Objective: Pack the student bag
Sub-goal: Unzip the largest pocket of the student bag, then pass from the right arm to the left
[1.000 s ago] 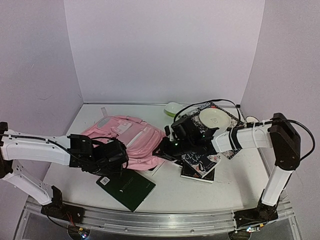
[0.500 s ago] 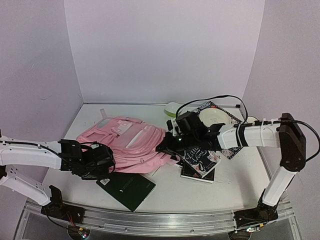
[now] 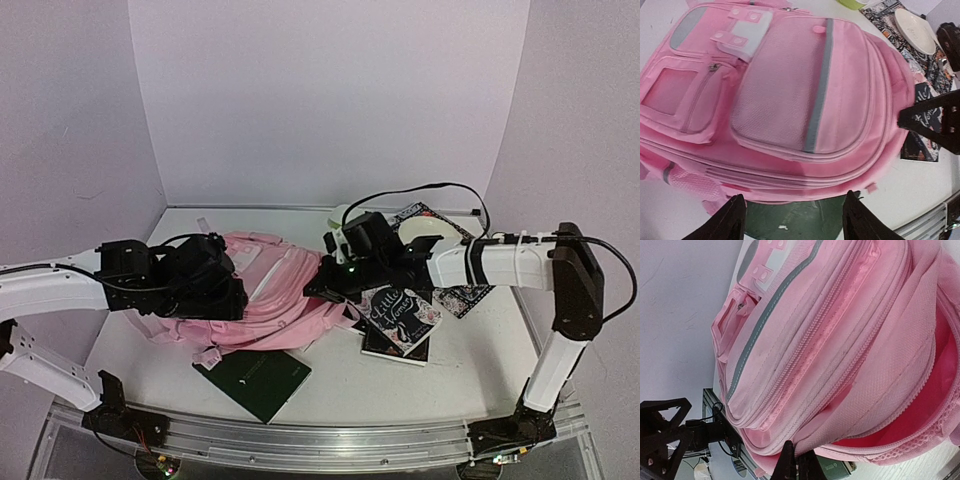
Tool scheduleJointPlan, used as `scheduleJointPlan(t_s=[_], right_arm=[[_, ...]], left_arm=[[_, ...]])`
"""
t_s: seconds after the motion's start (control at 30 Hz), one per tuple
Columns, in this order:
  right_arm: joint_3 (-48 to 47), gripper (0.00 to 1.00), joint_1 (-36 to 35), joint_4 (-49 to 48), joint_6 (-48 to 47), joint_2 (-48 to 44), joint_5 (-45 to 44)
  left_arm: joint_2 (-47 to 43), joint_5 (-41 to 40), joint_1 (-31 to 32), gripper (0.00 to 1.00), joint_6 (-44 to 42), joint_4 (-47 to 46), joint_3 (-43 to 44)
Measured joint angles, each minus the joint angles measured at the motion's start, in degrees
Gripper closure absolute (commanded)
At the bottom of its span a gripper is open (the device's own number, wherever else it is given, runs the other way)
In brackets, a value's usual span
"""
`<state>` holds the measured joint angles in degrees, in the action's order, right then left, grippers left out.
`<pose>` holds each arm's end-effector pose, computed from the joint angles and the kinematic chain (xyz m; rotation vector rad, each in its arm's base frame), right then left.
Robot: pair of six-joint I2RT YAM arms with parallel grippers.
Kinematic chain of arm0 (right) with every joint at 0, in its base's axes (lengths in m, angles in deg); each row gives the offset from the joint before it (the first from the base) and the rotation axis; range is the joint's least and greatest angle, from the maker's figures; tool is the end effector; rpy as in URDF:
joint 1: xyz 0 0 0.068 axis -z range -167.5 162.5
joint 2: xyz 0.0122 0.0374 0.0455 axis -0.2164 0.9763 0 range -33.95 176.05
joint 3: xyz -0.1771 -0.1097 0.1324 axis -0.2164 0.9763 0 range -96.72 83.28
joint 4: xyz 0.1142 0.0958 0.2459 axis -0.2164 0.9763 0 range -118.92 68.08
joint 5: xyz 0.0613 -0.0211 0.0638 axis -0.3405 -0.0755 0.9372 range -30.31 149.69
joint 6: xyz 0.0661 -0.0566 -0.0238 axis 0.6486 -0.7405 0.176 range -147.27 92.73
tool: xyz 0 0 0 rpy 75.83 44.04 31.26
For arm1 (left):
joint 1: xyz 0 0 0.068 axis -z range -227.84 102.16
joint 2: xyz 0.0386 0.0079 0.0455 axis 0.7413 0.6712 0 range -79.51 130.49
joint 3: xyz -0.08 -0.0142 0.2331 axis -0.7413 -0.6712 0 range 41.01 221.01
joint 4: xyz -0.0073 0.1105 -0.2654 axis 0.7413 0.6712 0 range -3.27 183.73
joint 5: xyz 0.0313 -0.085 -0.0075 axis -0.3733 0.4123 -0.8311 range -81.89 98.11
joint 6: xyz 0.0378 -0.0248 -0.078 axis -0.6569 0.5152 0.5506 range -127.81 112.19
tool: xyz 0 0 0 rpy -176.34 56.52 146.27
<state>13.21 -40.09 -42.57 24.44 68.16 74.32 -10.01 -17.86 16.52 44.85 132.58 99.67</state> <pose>0.2735 0.3913 0.2035 -0.2169 2.1612 1.4022 0.1601 -0.2521 0.2208 0.0814 2.4467 -0.3290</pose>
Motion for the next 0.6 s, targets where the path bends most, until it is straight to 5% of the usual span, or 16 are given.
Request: scheduleJointPlan(t_s=[0.4, 0.6], right_arm=[[-10.2, 0.97, -2.9, 0.2, 0.0, 8.0, 0.1], [-12.5, 0.96, -3.2, 0.0, 0.0, 10.4, 0.6]], left_arm=[[11.0, 0.5, 0.2, 0.28, -12.2, -9.4, 2.8], [12.1, -4.6, 0.1, 0.4, -12.3, -10.5, 2.1]])
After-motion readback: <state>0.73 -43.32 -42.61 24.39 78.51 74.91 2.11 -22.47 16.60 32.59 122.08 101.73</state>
